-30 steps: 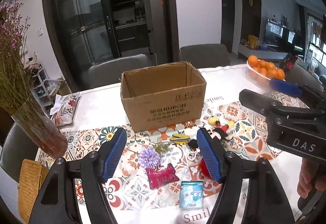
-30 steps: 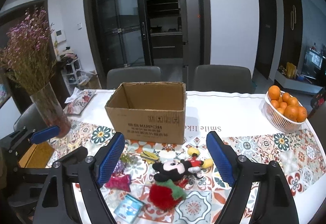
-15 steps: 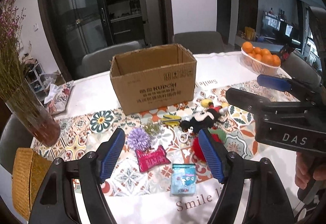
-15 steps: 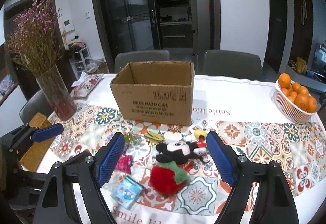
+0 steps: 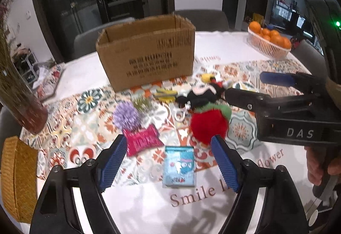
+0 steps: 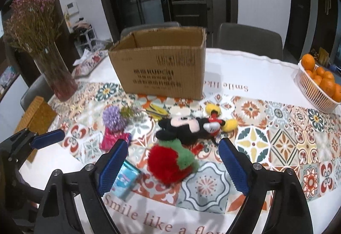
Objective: Organize soft objects
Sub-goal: 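Move both tools back toward the remaining objects on the runner, then grasp the blue tissue pack with the left tool while the right tool grasps the red-green pompom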
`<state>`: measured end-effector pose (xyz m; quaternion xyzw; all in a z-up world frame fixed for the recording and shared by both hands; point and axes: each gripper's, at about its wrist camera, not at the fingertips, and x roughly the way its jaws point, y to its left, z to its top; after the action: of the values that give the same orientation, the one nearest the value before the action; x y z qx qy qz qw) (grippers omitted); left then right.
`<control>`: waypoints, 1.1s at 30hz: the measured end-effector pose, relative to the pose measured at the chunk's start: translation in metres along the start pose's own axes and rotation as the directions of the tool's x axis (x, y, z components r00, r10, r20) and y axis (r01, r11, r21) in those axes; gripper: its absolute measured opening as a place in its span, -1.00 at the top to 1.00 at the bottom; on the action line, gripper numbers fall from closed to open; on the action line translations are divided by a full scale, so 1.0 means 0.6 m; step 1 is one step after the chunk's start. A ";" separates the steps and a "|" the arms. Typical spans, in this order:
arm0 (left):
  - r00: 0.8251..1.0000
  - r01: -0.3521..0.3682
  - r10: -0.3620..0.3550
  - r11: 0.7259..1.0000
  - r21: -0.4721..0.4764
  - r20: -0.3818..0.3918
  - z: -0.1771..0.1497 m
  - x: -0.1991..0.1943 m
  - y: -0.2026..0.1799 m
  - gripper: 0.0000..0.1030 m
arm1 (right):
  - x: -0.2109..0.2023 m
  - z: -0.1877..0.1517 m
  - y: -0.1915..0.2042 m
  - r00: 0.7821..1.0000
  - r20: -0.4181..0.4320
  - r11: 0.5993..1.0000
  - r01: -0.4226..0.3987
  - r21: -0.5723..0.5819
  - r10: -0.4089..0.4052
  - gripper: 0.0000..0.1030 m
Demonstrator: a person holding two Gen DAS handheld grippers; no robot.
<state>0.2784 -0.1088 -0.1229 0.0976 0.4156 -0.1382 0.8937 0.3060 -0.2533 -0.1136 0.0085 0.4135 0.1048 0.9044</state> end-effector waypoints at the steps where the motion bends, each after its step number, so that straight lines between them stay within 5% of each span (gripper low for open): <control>1: 1.000 0.003 -0.003 1.000 -0.001 -0.010 -0.004 0.006 -0.001 -0.57 | 0.008 -0.004 -0.001 1.000 -0.017 1.000 -0.006 -0.006 0.006 -0.71; 19: 0.967 0.069 -0.079 0.996 -0.048 -0.243 -0.059 0.135 -0.012 -0.56 | 0.119 -0.043 -0.020 0.980 -0.192 0.997 -0.065 -0.031 0.058 -0.71; 33: 0.944 0.075 -0.105 0.991 -0.106 -0.311 -0.077 0.196 0.001 -0.47 | 0.186 -0.053 -0.018 0.965 -0.255 0.996 -0.081 -0.048 0.066 -0.71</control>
<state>0.3179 -0.1145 -0.2430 0.0576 0.5634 -0.1420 0.8118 0.3555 -0.2444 -0.2189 -0.0159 0.5219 0.1504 0.8395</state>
